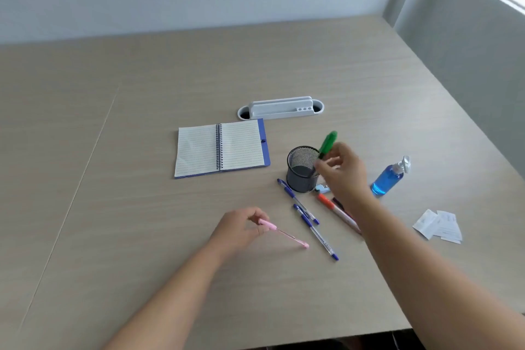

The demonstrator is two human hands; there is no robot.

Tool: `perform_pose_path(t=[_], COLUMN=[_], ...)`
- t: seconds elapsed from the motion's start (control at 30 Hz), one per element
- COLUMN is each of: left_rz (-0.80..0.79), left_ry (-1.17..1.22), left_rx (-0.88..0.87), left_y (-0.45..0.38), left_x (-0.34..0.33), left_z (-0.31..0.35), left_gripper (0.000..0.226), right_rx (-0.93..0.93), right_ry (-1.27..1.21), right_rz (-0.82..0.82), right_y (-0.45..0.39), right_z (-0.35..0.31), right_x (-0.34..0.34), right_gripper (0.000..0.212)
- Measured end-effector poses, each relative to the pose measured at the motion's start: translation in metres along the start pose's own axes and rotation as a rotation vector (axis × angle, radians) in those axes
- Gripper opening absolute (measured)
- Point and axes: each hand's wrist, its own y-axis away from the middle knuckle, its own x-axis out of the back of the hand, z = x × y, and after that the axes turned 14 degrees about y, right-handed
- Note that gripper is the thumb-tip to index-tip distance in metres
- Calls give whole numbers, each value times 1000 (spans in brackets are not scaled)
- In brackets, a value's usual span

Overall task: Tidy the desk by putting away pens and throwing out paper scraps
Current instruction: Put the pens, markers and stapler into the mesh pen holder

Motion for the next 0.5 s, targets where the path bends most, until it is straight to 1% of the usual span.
perform_pose_path(t=[0.07,0.2,0.33,0.43,0.5], left_rz=[73,245,405,488,493], left_ry=[116,193,209,184,148], left_rx=[-12,-135,-266,-267,-221], left_y=[0,-9,-26,-43,-56], left_x=[3,15,20,16,9], left_z=[21,63,103,117,119], left_gripper=[10,11,13,12,11], right_rx=[-42,-58,-19,3,32], right_ry=[-25,116,193,181,155], right_rz=[27,-108,-171,-176,-188], right_y=[-25,-50,-51,-51,-51], right_z=[-7,5,24,34,38], right_x=[7,-5,-13,-9,-2], right_gripper=[15,22,23,25,32])
